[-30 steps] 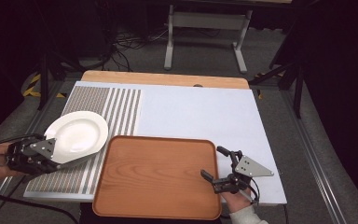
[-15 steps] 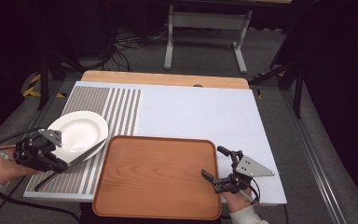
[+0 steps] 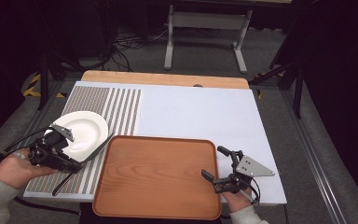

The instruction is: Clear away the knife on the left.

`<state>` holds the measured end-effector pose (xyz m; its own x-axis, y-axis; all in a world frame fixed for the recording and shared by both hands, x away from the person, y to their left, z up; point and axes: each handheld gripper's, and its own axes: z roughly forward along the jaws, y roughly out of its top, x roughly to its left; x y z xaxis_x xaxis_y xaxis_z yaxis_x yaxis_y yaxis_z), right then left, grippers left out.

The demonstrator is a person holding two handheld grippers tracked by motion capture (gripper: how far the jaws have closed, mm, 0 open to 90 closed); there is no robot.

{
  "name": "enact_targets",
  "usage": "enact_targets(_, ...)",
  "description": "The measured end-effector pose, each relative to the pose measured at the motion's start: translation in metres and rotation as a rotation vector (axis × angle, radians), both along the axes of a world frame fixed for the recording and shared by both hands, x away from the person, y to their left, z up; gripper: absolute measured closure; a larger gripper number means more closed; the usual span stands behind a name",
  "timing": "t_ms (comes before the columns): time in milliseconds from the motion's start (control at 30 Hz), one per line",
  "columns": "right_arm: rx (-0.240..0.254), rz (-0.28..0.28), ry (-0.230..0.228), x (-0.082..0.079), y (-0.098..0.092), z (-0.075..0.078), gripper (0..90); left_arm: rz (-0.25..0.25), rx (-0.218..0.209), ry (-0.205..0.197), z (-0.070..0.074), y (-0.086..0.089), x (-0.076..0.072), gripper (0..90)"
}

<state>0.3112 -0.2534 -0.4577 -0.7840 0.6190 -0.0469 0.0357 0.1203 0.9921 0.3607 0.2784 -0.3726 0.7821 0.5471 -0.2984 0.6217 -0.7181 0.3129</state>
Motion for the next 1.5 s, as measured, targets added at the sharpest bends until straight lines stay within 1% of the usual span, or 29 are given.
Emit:
enact_targets(33,0.0,0.0,0.0,0.0,0.0,0.0,1.4,0.0,0.0,0.0,0.0,0.0,0.0,80.1)
enact_targets(67,0.002,-0.002,0.0,0.0,0.0,0.0,1.4,0.012,-0.008,0.015,-0.001,-0.004,0.0,80.1)
enact_targets(100,0.003,0.0,0.0,0.0,0.0,0.0,1.4,0.023,-0.011,0.016,-0.001,-0.006,0.0,80.1)
enact_targets(133,0.003,0.0,0.0,0.0,0.0,0.0,1.4,0.023,-0.011,0.016,-0.001,-0.006,0.0,80.1)
enact_targets(200,0.004,-0.001,0.002,0.0,0.0,0.0,1.4,0.027,-0.027,0.029,-0.003,-0.013,-0.001,80.1)
enact_targets(333,0.004,-0.001,0.0,0.0,0.0,0.0,1.4,0.043,-0.034,0.028,-0.006,-0.022,-0.002,80.1)
enact_targets(400,0.005,-0.002,0.001,0.0,0.0,0.0,1.4,0.05,-0.05,0.032,-0.01,-0.029,-0.002,80.0)
enact_targets(433,0.005,-0.002,0.001,0.0,0.0,0.0,1.4,0.05,-0.05,0.032,-0.01,-0.029,-0.002,80.0)
enact_targets(500,0.005,-0.002,0.001,-0.001,-0.001,0.0,1.4,0.054,-0.049,0.034,-0.013,-0.037,-0.003,80.1)
enact_targets(633,0.013,0.002,0.004,0.0,-0.001,0.0,1.4,0.048,-0.047,0.035,-0.019,-0.049,-0.006,80.0)
enact_targets(667,0.014,0.003,0.001,0.0,-0.001,0.001,1.4,0.053,-0.044,0.042,-0.02,-0.051,-0.007,80.0)
enact_targets(733,0.016,0.005,0.0,0.0,-0.002,0.0,1.4,0.058,-0.048,0.035,-0.023,-0.056,-0.008,80.1)
enact_targets(800,0.016,0.005,0.0,0.0,-0.002,0.0,1.4,0.059,-0.054,0.034,-0.024,-0.058,-0.008,80.1)
enact_targets(833,0.015,0.004,0.002,-0.001,-0.002,0.0,1.4,0.07,-0.054,0.04,-0.025,-0.061,-0.009,80.1)
enact_targets(1067,0.011,0.005,0.003,-0.001,-0.001,0.001,1.4,0.078,-0.071,0.051,-0.035,-0.075,-0.008,80.1)
enact_targets(1167,0.011,0.006,0.003,-0.001,-0.001,0.001,1.4,0.079,-0.066,0.049,-0.037,-0.079,-0.007,80.1)
enact_targets(1233,0.01,0.006,0.002,-0.001,-0.001,0.001,1.4,0.083,-0.06,0.038,-0.039,-0.085,-0.006,80.0)
enact_targets(1267,0.01,0.007,0.001,-0.001,-0.001,0.001,1.4,0.082,-0.063,0.045,-0.04,-0.087,-0.006,80.0)
enact_targets(1300,0.01,0.008,0.0,-0.001,-0.001,0.001,1.4,0.08,-0.065,0.043,-0.041,-0.089,-0.006,80.0)
enact_targets(1367,0.009,0.008,-0.001,-0.001,-0.001,0.001,1.4,0.083,-0.056,0.038,-0.042,-0.093,-0.005,80.0)
enact_targets(1500,0.009,0.009,-0.001,-0.001,-0.001,0.001,1.4,0.084,-0.052,0.041,-0.045,-0.097,-0.005,80.0)
